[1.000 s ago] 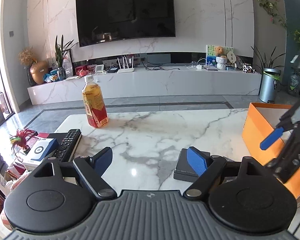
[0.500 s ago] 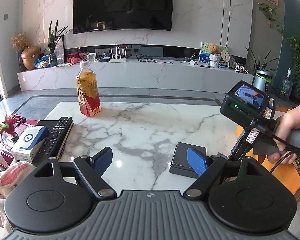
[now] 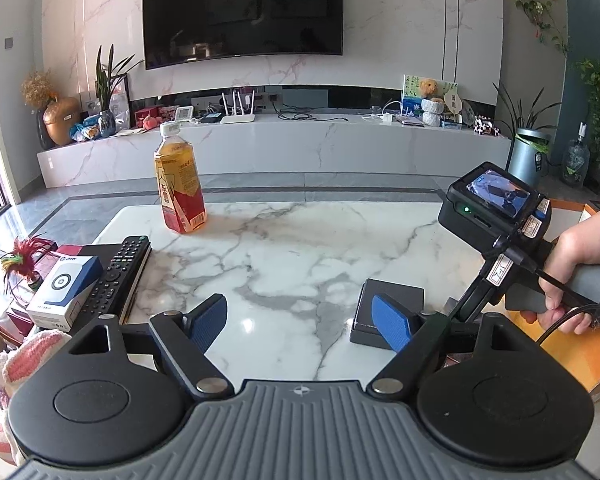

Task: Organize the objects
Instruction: 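Grasp the picture-printed card box with the right tool, then grasp the black square box with the left tool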

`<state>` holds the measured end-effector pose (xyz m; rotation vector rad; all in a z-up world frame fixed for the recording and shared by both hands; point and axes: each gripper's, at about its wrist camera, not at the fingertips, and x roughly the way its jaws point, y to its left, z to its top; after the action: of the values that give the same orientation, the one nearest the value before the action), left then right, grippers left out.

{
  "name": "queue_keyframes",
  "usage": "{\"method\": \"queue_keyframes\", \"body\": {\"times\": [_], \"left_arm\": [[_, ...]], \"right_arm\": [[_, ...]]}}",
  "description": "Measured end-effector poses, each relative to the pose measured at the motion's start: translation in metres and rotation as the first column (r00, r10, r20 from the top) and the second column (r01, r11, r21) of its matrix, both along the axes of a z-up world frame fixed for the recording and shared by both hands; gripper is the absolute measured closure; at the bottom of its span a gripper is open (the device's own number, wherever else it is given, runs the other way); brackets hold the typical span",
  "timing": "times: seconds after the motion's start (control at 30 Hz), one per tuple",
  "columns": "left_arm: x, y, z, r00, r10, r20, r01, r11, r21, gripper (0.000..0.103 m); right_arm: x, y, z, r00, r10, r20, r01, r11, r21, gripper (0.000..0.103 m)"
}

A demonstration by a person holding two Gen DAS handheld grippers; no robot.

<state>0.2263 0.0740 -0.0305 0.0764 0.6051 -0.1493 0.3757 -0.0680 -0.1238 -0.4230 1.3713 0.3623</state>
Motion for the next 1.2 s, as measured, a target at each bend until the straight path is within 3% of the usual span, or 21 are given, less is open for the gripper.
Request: {"method": "queue_keyframes", "body": {"times": [0.17,0.27,0.47,0.57,0.7,0.8,1.2], "left_arm": [[0.007,-0.012,-0.002,0.992,-0.121,-0.025,0.122,0.991,0.059,0.010],[0.014,-0.012,-0.002,0.987,-0.153,-0.049,0.155,0.987,0.036,0.009],[0.035,-0.020,-0.007,0.967,-0.234,-0.101,0.244,0.964,0.104,0.008],[0.056,-0.030,-0.018,0.937,-0.302,-0.177,0.324,0.939,0.117,0.007],[0.087,-0.053,-0.043,0.856,-0.400,-0.327,0.442,0.895,0.062,0.007],[0.105,-0.070,-0.056,0.826,-0.421,-0.375,0.472,0.880,0.051,0.007],[0.144,-0.102,-0.092,0.826,-0.353,-0.440,0.441,0.891,0.112,0.008]], "right_arm": [[-0.006,-0.002,0.002,0.999,-0.025,0.025,0.025,1.000,0.011,0.011],[-0.012,-0.005,0.004,0.998,-0.056,0.024,0.055,0.998,0.016,0.011],[-0.051,-0.016,0.018,0.995,-0.093,0.041,0.087,0.988,0.127,0.012],[-0.084,-0.020,0.029,0.994,-0.066,0.083,0.054,0.988,0.147,0.012],[-0.120,-0.029,0.030,0.994,-0.034,0.104,0.015,0.983,0.184,0.012],[-0.150,-0.024,0.035,0.994,0.015,0.111,-0.039,0.976,0.212,0.012],[-0.187,-0.020,0.054,0.993,0.073,0.095,-0.100,0.944,0.315,0.011]]}}
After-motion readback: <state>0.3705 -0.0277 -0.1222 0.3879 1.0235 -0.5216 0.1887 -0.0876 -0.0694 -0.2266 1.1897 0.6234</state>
